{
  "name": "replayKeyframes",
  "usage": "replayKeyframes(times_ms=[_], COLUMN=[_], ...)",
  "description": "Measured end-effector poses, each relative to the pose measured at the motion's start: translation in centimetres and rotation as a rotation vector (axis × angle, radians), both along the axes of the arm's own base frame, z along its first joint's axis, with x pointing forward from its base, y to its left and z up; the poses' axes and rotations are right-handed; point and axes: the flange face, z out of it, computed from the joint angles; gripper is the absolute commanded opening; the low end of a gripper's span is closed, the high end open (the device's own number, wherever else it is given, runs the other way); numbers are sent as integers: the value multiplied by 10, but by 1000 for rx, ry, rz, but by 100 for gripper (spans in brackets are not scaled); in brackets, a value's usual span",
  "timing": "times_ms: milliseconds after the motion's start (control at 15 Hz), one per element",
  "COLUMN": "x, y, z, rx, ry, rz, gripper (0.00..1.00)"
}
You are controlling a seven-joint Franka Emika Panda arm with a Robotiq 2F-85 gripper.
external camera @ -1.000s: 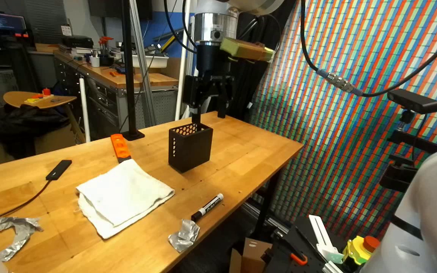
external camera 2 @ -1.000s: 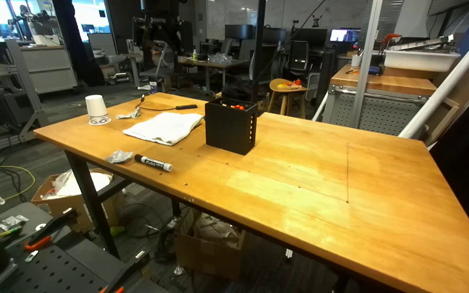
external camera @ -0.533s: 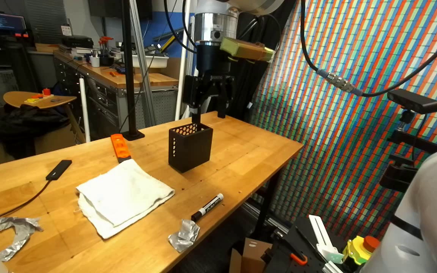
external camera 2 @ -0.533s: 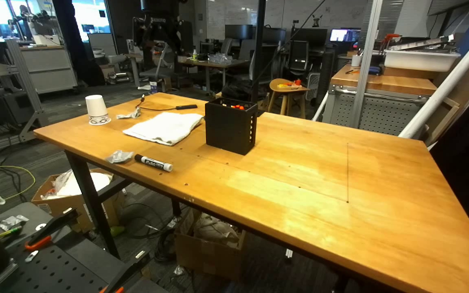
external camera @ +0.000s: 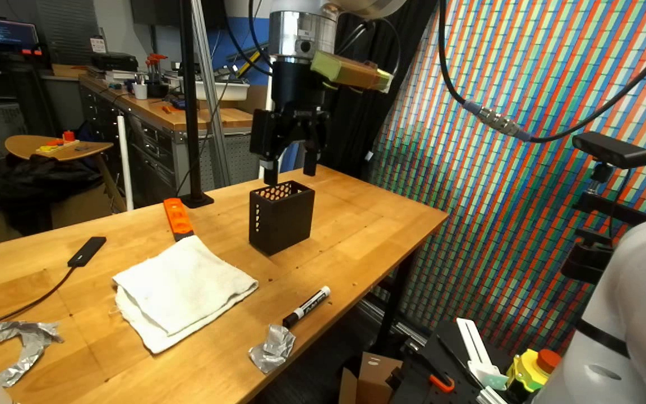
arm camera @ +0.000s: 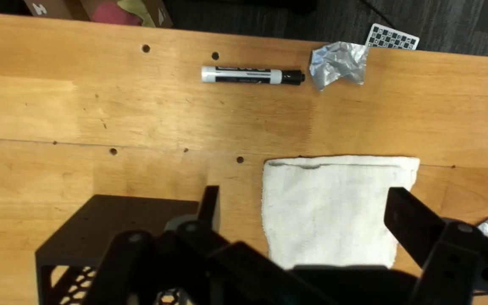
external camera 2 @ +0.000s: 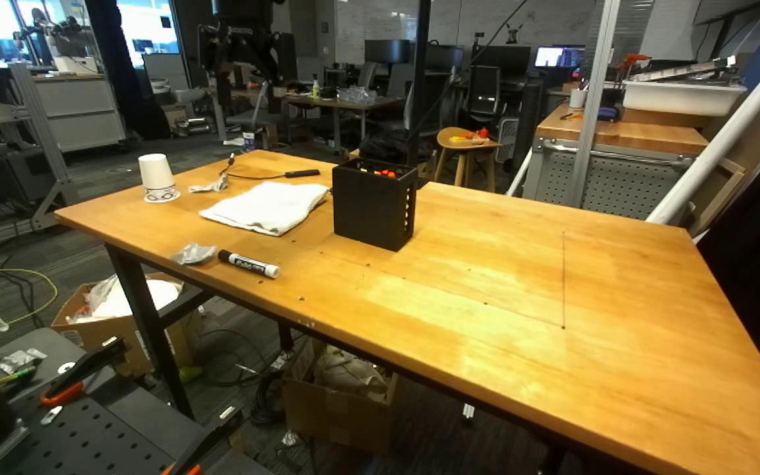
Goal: Put the towel in the black box
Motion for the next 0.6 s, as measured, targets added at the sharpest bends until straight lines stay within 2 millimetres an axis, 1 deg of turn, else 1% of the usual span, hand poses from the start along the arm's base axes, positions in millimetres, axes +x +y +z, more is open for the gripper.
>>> replayKeyframes(times_ms=[200,400,533,600], x=[5,14,24,30], y=[41,82,106,116], z=[11,22,21,17], rx=[24,53,67,73], ry=[-72,-170,-224,-246], rz=[74,150,196,217], gripper=[100,100,100,100])
